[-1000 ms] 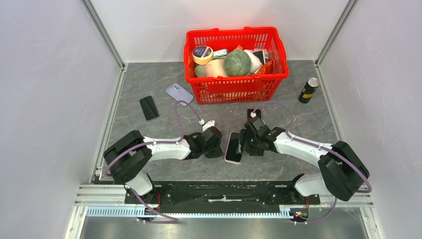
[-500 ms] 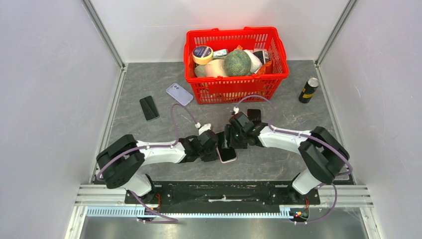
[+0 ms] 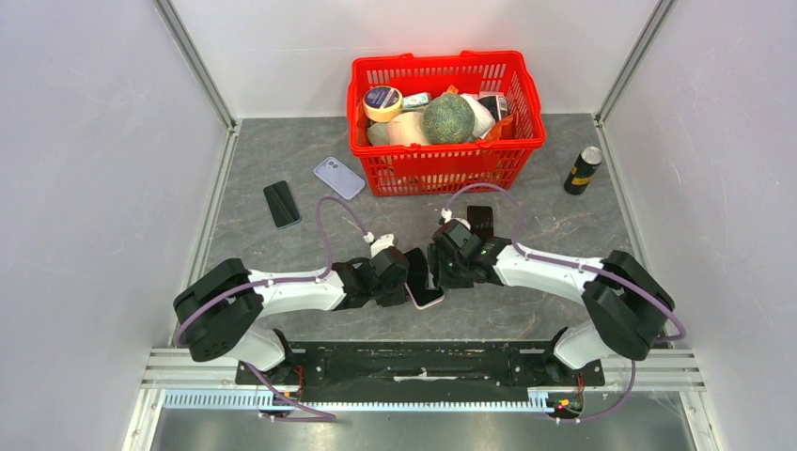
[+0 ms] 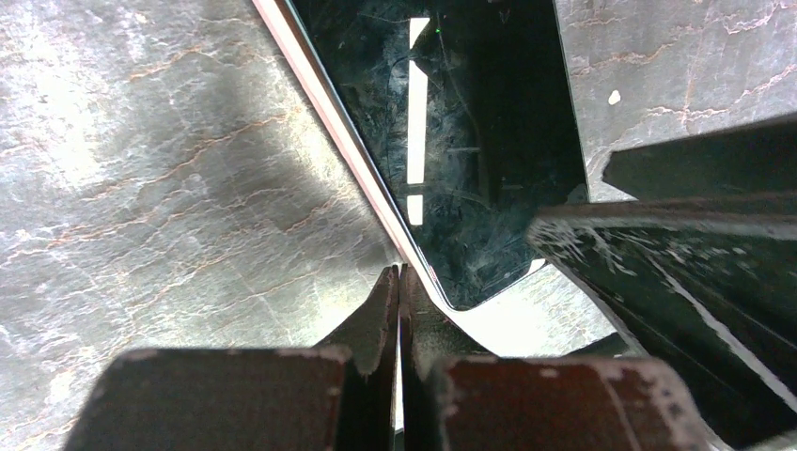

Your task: Put the phone into the phone case

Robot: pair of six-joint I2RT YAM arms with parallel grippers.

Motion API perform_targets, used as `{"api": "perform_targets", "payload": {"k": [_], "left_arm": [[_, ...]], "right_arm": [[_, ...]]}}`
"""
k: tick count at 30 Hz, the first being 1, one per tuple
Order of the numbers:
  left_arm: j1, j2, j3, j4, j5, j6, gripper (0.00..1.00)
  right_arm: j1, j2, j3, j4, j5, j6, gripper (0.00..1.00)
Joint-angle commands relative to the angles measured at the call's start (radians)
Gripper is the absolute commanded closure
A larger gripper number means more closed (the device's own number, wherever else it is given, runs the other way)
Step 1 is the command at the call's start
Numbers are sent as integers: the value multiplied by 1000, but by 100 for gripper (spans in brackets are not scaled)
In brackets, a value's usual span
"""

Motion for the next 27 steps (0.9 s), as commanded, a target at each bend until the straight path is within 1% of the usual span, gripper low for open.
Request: {"api": "perform_targets", "payload": {"k": [1,3,12,15,18,24,27], "left_arm": [[-4,-24,4,40,-38,-36,98],[-4,-21,3,41,-39,-36,98],[-4,-4,13,44,-36,-38,98],[-4,-4,16,40,-38,-36,98],[-4,0,23,37,-38,-33,98],[-4,10,38,32,-41,-26,98],[-3,15,47,28,-41,-23,98]], "right_arm": [[1,-83,-30,-42,-8,-16,36],[2,-91,-36,-36,-23,-18,39],[3,-30,-1,-33,-32,-49,58],[4,-21,1,-34,-37,-51,63],[10,-13,0,-34,-37,-51,70],[32,4,-1,-33,-37,-49,90],[47,30,-1,-30,-37,-44,95]]}}
